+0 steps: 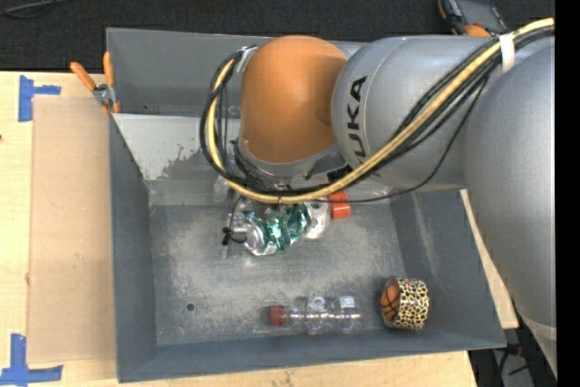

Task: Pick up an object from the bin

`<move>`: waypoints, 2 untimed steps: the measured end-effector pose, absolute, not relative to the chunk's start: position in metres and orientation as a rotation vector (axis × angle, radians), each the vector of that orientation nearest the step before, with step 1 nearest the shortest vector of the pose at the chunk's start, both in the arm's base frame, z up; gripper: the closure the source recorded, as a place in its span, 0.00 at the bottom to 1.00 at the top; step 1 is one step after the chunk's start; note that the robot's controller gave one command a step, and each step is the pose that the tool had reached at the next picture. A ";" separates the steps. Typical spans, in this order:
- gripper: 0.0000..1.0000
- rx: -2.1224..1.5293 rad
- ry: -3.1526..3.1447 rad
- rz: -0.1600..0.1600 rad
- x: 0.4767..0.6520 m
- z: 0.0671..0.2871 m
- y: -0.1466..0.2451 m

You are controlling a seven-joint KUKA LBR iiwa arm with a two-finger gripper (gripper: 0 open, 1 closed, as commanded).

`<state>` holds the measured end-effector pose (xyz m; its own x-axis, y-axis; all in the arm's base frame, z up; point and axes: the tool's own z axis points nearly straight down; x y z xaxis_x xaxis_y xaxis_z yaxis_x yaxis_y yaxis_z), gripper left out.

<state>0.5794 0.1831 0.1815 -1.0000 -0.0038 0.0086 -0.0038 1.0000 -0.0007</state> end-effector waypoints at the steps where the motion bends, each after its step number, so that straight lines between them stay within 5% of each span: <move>1: 0.00 -0.001 -3.140 -0.001 0.581 0.186 0.182; 2: 0.00 0.146 -3.139 -0.001 0.601 0.115 0.130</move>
Offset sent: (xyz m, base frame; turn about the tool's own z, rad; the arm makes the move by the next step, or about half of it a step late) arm 0.0320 -0.0859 -0.1115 -0.1385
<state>0.6010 0.1300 0.1149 -0.9957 -0.0931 -0.0005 -0.0931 0.9957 0.0009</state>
